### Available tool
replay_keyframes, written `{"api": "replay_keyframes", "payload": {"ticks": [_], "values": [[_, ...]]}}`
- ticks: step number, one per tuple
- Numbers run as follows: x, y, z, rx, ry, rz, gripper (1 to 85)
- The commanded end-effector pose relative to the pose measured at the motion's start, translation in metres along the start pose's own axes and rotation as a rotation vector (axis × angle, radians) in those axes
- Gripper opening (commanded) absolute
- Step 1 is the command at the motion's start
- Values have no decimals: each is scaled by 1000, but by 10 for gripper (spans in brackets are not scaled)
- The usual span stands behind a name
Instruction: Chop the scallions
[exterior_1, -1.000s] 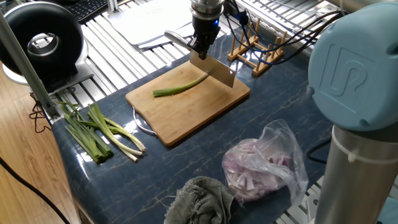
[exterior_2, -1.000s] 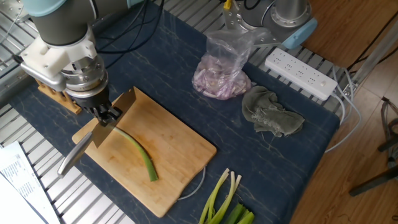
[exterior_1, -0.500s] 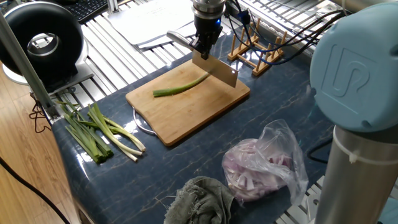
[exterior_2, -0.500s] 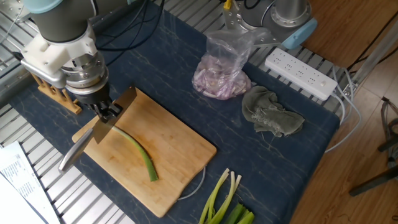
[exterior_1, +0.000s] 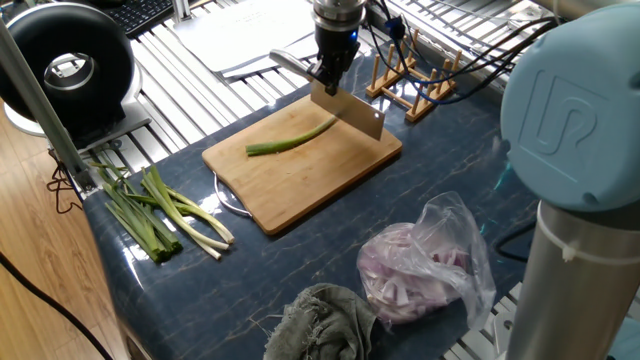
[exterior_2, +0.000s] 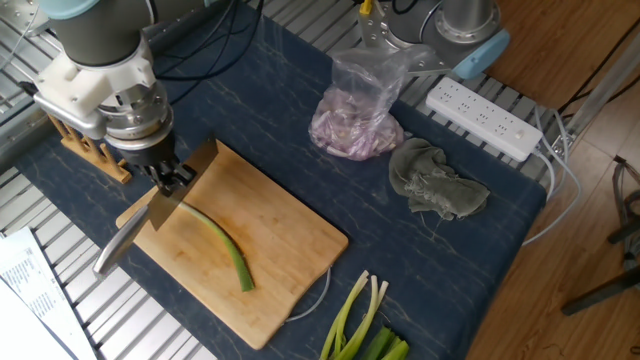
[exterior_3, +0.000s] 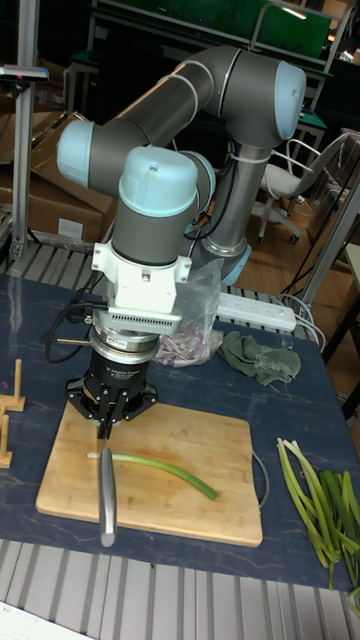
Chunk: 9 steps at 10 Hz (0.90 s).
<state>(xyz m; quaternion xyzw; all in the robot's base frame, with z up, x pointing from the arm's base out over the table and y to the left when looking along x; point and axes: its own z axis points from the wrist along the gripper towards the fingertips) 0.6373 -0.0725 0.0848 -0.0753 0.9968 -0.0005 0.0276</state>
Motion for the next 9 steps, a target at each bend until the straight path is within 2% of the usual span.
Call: {"api": "replay_keyframes", "payload": {"ticks": [1, 6, 9], "values": [[-3, 3, 5, -12, -16, 9, 13], [-8, 0, 13, -13, -39, -3, 13], [-22, 2, 13, -17, -54, 1, 13]]}}
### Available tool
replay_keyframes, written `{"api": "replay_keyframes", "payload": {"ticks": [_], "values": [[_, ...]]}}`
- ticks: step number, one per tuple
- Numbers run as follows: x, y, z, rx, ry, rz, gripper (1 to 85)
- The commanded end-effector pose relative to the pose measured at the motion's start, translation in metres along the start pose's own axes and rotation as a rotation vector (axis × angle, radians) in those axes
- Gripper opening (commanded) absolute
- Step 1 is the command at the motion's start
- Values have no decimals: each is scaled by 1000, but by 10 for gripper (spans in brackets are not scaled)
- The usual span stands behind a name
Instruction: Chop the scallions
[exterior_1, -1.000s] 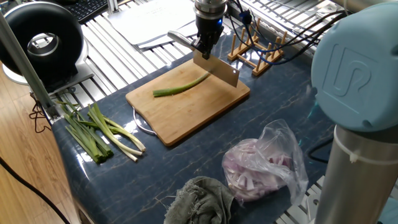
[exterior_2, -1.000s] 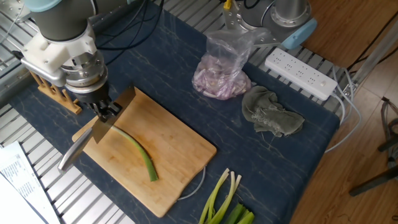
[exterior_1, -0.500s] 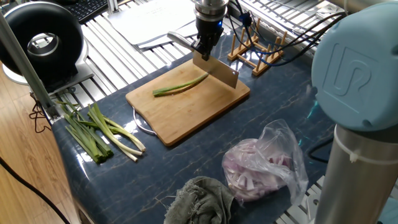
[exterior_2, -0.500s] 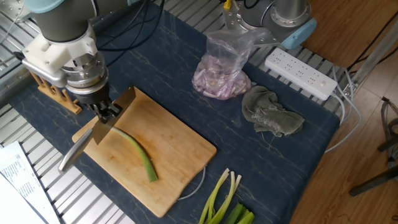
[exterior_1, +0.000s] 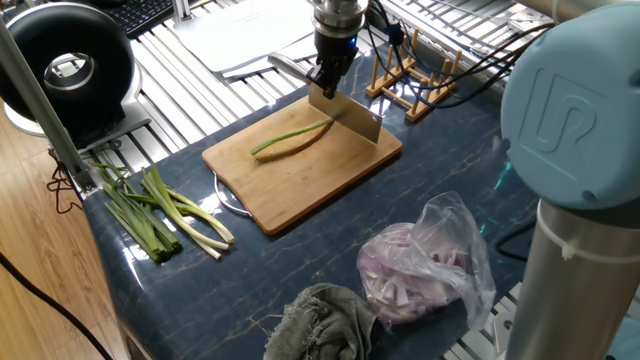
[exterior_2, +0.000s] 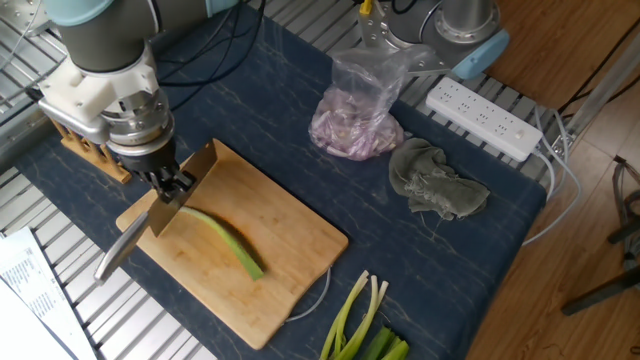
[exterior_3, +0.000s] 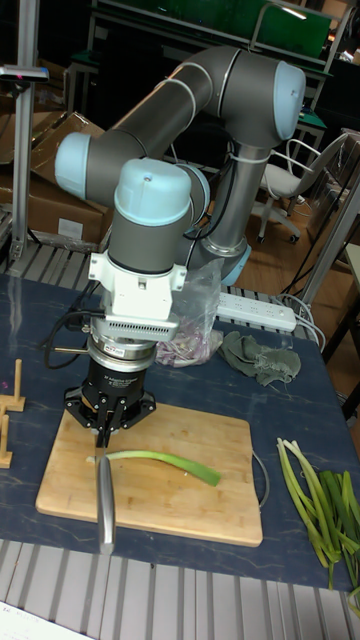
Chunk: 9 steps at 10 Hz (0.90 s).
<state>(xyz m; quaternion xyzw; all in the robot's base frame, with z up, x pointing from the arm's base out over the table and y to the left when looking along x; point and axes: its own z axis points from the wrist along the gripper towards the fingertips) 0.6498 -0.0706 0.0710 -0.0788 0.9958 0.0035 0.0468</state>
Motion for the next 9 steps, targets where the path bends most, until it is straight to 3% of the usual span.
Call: {"api": "replay_keyframes", "payload": {"ticks": [1, 3, 5, 6, 9], "values": [[-16, 4, -5, -21, -13, 9, 13], [-26, 7, -8, -41, -26, 13, 13], [-34, 8, 1, -53, -48, 21, 13], [-33, 9, -1, -52, -44, 22, 13], [-11, 2, -25, -57, 0, 4, 13]]}}
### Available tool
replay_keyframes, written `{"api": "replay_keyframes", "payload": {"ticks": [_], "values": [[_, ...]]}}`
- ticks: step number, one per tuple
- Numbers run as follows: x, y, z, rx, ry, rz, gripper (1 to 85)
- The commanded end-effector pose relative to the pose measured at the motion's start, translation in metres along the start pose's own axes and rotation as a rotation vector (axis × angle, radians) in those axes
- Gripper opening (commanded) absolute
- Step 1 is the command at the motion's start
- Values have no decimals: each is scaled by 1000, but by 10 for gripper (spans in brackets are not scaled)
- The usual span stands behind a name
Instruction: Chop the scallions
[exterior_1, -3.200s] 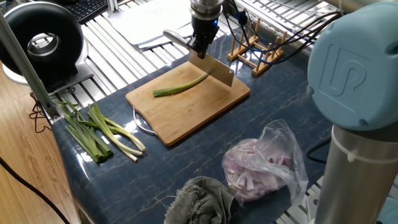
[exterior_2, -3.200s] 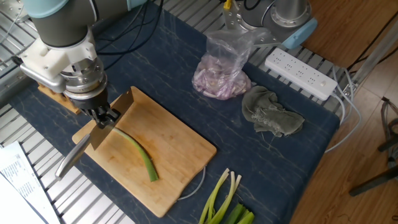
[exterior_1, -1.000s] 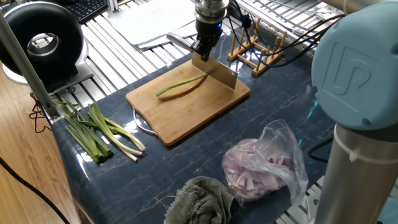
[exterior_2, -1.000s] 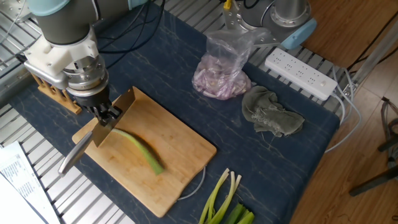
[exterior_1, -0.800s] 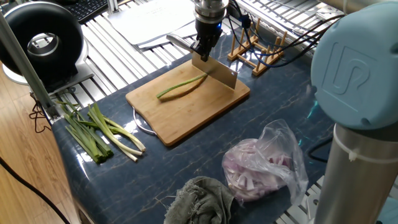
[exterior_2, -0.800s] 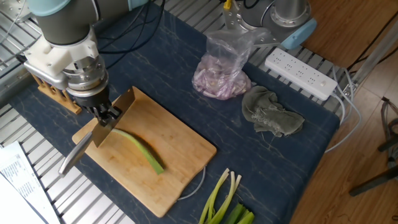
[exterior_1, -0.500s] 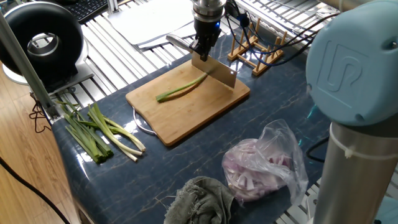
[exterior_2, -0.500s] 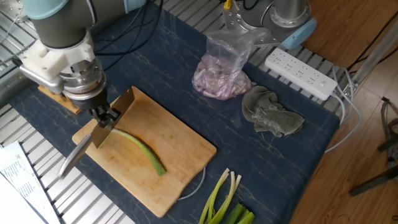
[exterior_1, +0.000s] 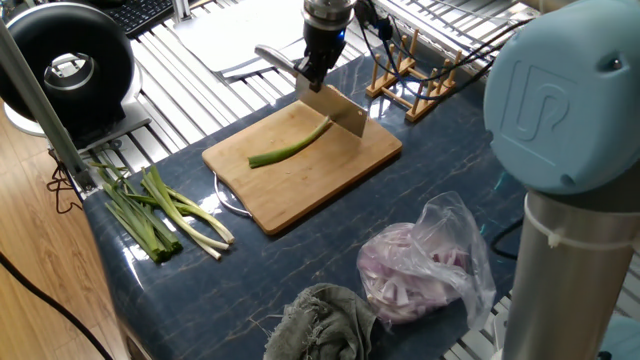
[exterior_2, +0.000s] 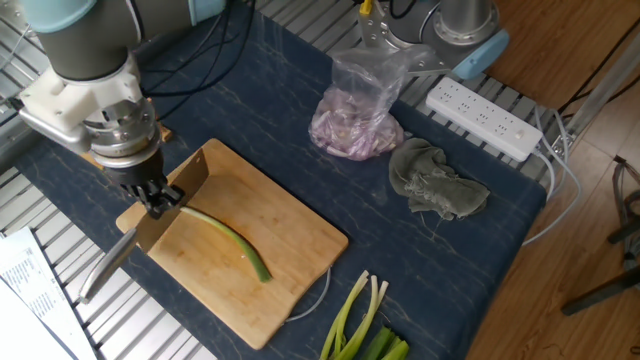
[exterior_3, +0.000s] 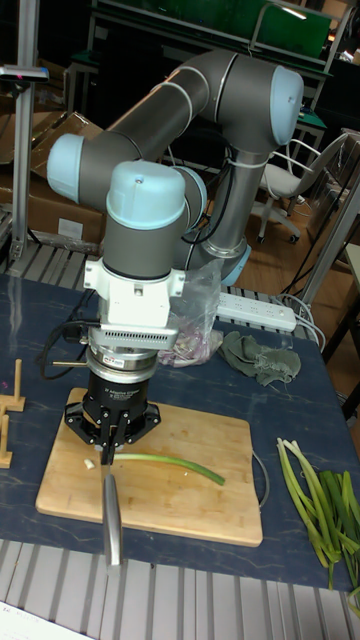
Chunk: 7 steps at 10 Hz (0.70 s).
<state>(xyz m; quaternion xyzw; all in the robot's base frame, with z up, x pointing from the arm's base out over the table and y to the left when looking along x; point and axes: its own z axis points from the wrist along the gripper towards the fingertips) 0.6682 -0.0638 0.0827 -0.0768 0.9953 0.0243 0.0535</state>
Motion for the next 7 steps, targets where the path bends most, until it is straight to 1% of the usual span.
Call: {"api": "replay_keyframes", "payload": {"ticks": [1, 2, 3, 5, 7], "values": [[14, 2, -24, -10, 28, 9, 13], [15, 1, -27, 8, 31, 1, 13], [16, 5, -25, 1, 30, 5, 13], [19, 13, -20, -1, 30, 5, 13], [22, 19, -17, -6, 35, 30, 13]]}}
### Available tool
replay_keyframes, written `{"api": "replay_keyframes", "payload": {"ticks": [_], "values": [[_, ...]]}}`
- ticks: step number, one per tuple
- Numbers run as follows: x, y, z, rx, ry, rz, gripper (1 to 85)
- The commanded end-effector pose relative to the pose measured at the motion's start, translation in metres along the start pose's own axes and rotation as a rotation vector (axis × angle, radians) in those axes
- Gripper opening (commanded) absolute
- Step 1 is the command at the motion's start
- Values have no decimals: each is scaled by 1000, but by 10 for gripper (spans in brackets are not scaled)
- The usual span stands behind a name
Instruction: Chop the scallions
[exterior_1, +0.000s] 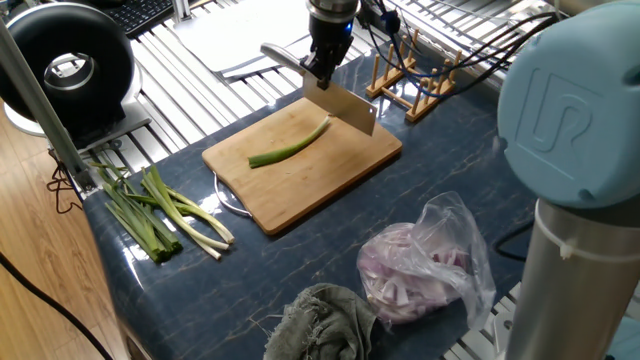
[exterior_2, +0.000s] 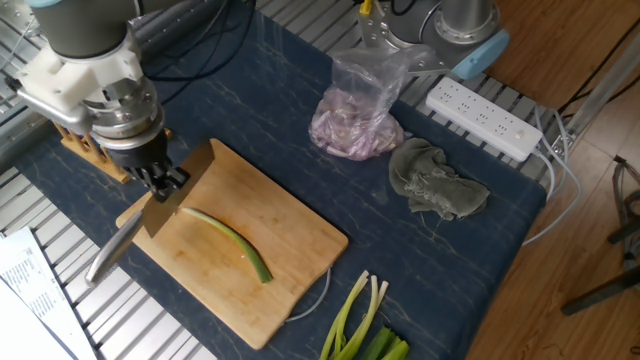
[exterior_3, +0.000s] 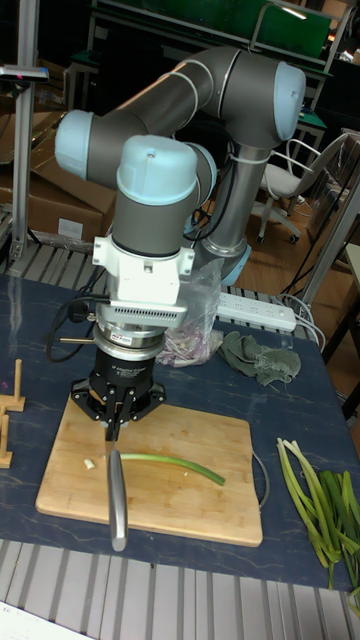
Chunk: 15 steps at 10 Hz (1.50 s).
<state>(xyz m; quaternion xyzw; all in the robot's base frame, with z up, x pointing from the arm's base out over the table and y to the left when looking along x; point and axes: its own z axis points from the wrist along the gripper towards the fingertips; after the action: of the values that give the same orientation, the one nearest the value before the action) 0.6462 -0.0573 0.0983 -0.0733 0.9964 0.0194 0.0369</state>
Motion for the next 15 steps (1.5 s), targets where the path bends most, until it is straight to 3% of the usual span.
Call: {"api": "replay_keyframes", "payload": {"ticks": [1, 9, 15], "values": [[5, 10, 2, -17, 2, 36, 13], [11, 7, 10, -18, -2, 32, 13], [0, 3, 28, -8, -32, 25, 13]]}}
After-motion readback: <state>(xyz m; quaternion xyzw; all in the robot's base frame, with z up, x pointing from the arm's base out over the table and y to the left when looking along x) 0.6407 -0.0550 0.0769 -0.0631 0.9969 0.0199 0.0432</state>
